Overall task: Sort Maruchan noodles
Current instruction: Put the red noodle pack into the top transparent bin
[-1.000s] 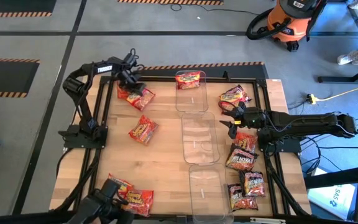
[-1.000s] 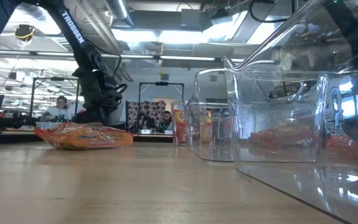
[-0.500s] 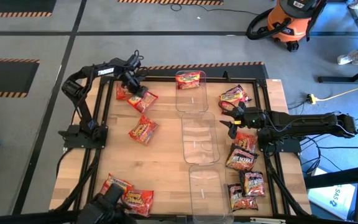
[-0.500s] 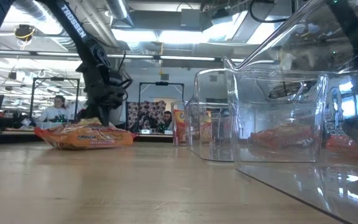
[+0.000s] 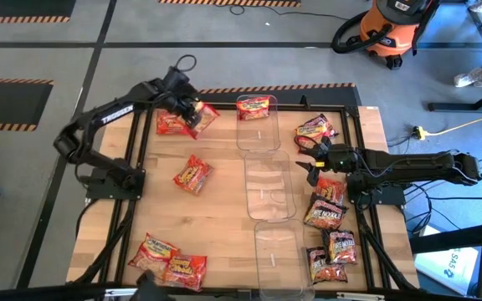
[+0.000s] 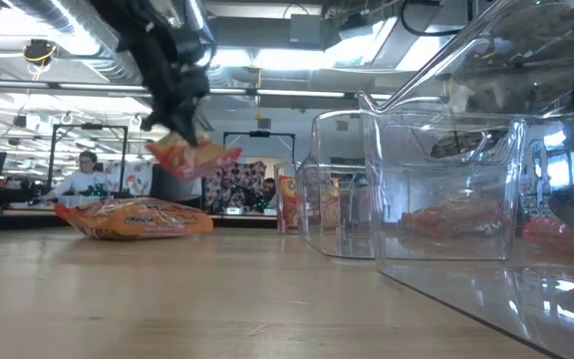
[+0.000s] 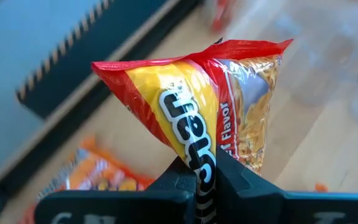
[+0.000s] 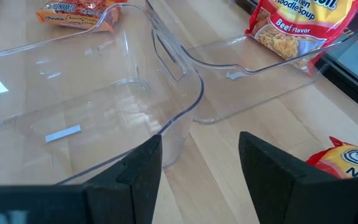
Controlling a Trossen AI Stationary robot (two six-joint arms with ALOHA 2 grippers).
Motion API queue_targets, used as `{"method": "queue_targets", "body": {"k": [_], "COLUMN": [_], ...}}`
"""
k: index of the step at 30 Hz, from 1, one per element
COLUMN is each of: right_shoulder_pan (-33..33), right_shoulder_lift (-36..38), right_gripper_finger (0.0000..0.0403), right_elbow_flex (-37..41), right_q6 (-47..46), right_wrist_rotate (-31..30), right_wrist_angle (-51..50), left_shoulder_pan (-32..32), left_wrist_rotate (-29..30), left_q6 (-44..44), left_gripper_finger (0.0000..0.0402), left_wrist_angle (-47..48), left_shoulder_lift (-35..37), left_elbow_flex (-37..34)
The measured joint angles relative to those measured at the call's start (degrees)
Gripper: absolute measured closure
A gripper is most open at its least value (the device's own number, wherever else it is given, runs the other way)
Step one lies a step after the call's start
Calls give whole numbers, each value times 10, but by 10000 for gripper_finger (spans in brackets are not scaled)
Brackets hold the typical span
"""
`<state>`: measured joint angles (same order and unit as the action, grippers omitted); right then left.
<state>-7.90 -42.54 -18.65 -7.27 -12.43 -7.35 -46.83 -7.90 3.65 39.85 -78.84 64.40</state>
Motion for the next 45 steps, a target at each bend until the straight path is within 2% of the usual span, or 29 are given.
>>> {"method": "queue_targets", "body": {"k": [3, 8, 14, 20, 26, 36, 40, 45], "right_shoulder_pan": [0, 0, 0, 0, 0, 0, 0, 0], "right_shoulder_lift": [0, 0, 0, 0, 0, -32, -43, -54], "right_gripper_finger": [210, 210, 210, 210, 210, 210, 210, 210], "right_elbow_flex": [0, 0, 0, 0, 0, 0, 0, 0], "right_q6": [0, -32, -30, -30, -29, -29, -32, -33], "right_wrist_rotate": [-8, -68, -80, -80, -80, -80, -75, -75], "right_wrist_angle": [0, 0, 0, -1, -3, -2, -2, -3], "left_shoulder_pan": [33, 84, 142, 172, 189, 218, 232, 244], "left_wrist_rotate": [0, 1, 65, 125, 187, 278, 316, 327], "left_q6": [4, 6, 32, 59, 105, 212, 265, 285], "left_gripper_finger": [390, 389, 389, 388, 388, 388, 388, 388], "left_wrist_angle": [-44, -132, -239, -217, -145, -64, -57, -57], "left_shoulder_lift": [20, 23, 23, -2, -81, -272, -334, -386], "left_elbow_flex": [0, 0, 1, 68, 195, 411, 460, 472]}}
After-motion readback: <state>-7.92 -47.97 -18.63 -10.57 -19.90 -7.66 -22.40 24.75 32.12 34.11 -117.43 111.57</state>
